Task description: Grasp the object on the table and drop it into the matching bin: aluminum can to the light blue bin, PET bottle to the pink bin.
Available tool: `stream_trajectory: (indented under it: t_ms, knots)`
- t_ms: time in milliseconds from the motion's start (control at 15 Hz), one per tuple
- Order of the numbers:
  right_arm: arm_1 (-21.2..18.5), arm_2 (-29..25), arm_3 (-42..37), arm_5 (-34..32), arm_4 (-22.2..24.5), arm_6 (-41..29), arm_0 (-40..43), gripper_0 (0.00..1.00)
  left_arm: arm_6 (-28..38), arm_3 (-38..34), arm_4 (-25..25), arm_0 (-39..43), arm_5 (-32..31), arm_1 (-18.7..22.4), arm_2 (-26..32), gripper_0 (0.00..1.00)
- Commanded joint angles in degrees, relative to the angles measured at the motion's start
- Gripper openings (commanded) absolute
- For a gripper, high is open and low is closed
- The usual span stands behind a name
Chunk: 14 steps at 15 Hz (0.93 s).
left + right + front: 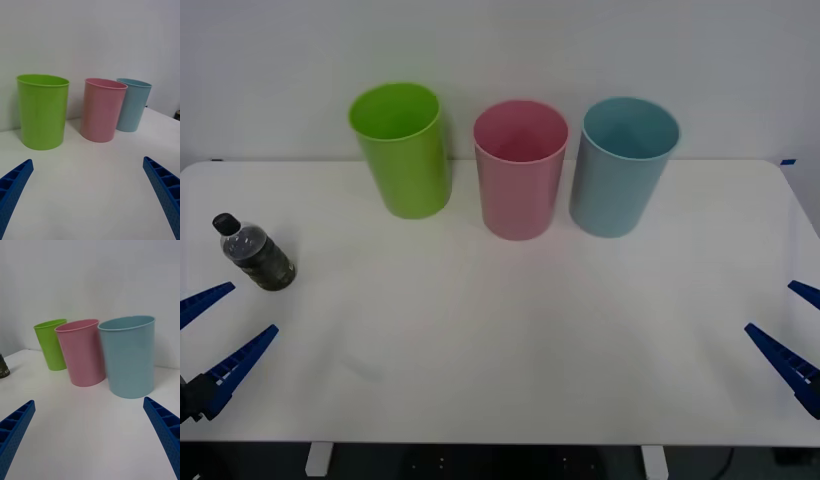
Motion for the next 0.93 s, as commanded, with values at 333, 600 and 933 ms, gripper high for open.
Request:
stream_trajectory:
  t_ms: [333,600,933]
  knots:
    - [0.0,0.0,0.0,0.0,0.0,0.0,0.0,1.0,0.0,0.0,0.0,0.0,0.0,0.0,0.0,1.0]
    - [0.0,0.0,0.0,0.0,0.0,0.0,0.0,1.0,-0.35,1.04,0.16,1.27,0.13,-0.94,-0.12,1.0]
    - [0.0,0.0,0.0,0.0,0.0,0.0,0.0,1.0,-1.32,1.04,0.68,2.15,2.85,-0.94,-0.12,1.0]
